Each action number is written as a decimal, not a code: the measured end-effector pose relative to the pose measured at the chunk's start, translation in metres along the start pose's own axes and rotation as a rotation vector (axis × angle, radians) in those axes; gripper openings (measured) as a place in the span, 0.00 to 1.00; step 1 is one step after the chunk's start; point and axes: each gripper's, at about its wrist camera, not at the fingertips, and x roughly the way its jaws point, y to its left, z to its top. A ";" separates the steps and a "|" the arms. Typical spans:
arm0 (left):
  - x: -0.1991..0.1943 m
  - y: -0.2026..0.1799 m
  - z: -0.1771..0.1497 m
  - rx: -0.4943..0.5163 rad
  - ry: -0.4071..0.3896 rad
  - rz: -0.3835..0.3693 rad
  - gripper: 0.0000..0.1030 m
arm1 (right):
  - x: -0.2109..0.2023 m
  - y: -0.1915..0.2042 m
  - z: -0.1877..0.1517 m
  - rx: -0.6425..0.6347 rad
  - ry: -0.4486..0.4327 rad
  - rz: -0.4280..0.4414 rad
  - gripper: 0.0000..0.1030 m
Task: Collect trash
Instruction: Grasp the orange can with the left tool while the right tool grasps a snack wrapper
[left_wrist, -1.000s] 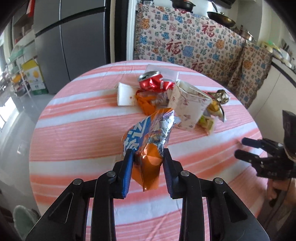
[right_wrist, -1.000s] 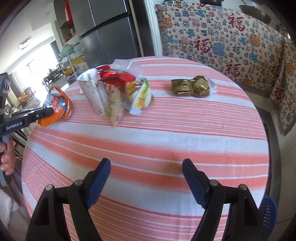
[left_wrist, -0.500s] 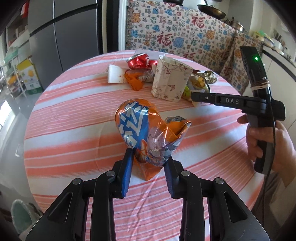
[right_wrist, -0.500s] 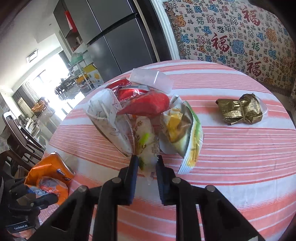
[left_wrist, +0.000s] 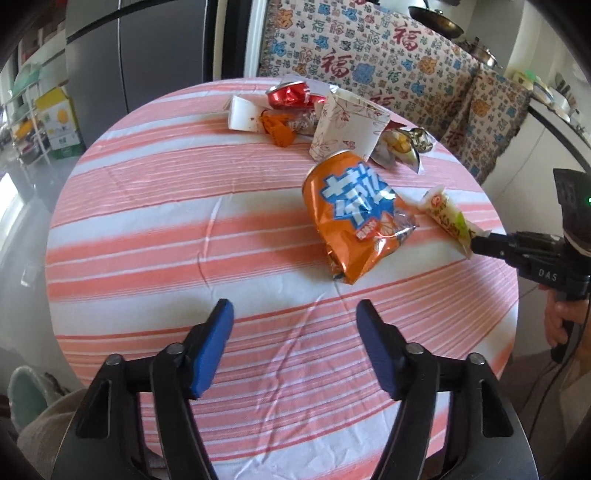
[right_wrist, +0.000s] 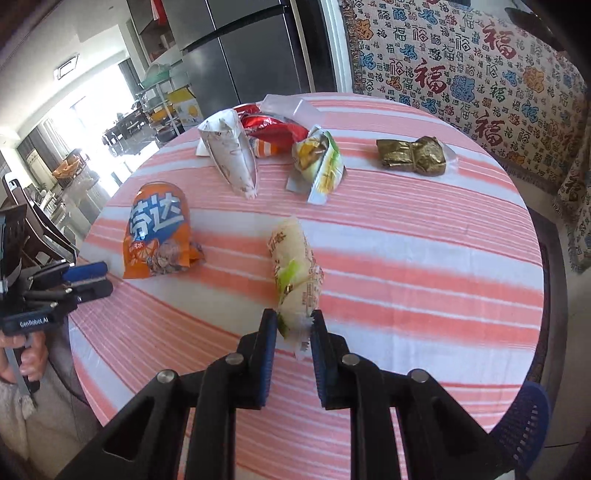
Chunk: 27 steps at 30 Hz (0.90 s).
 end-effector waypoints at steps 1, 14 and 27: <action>-0.001 0.000 0.001 0.001 -0.006 -0.012 0.84 | -0.002 -0.001 -0.003 -0.003 -0.003 0.001 0.18; 0.057 -0.035 0.064 -0.057 0.077 -0.152 0.95 | -0.002 -0.005 -0.009 -0.038 -0.016 -0.053 0.22; 0.066 -0.059 0.073 0.054 0.049 -0.038 0.90 | -0.025 -0.020 0.001 -0.020 -0.068 -0.050 0.62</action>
